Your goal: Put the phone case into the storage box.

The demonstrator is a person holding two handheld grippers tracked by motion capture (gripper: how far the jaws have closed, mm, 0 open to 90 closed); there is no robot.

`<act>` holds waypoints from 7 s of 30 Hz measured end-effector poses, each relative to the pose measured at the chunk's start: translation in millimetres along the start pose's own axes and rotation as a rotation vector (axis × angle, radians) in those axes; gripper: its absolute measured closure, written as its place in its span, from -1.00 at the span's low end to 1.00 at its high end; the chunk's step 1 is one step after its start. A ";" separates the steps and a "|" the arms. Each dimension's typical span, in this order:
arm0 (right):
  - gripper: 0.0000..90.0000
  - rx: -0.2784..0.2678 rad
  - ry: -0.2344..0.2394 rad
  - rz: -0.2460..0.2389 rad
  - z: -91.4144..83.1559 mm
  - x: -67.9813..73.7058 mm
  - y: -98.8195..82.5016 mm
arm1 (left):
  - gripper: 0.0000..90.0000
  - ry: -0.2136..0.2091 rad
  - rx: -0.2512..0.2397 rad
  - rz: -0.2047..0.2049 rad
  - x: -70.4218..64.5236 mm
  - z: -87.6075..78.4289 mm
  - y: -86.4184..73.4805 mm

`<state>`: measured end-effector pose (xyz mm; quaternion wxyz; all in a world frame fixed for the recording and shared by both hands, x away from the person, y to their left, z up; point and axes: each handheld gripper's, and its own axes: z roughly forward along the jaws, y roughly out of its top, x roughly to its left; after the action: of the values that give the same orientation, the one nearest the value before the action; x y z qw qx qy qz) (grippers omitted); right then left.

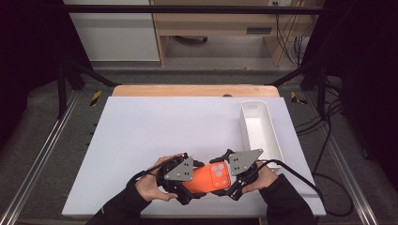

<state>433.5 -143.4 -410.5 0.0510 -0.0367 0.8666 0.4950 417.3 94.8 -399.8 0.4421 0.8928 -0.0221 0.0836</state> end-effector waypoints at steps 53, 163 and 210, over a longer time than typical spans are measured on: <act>-0.64 0.023 0.036 0.075 -5.2 -4.4 1.4 | -0.82 -0.029 -0.007 -0.093 3.0 -4.8 -2.0; -0.65 0.494 0.046 0.000 -1.9 -18.3 59.7 | -0.92 -0.062 0.262 -0.171 20.1 46.7 2.6; -0.66 0.533 0.068 -0.038 5.6 -15.7 58.3 | -0.65 -0.069 0.377 -0.110 15.5 62.1 10.5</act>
<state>442.7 -108.9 -361.7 0.0390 -0.0549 0.9667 0.2468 439.4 39.7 -425.9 0.2702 0.9619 0.0276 0.0314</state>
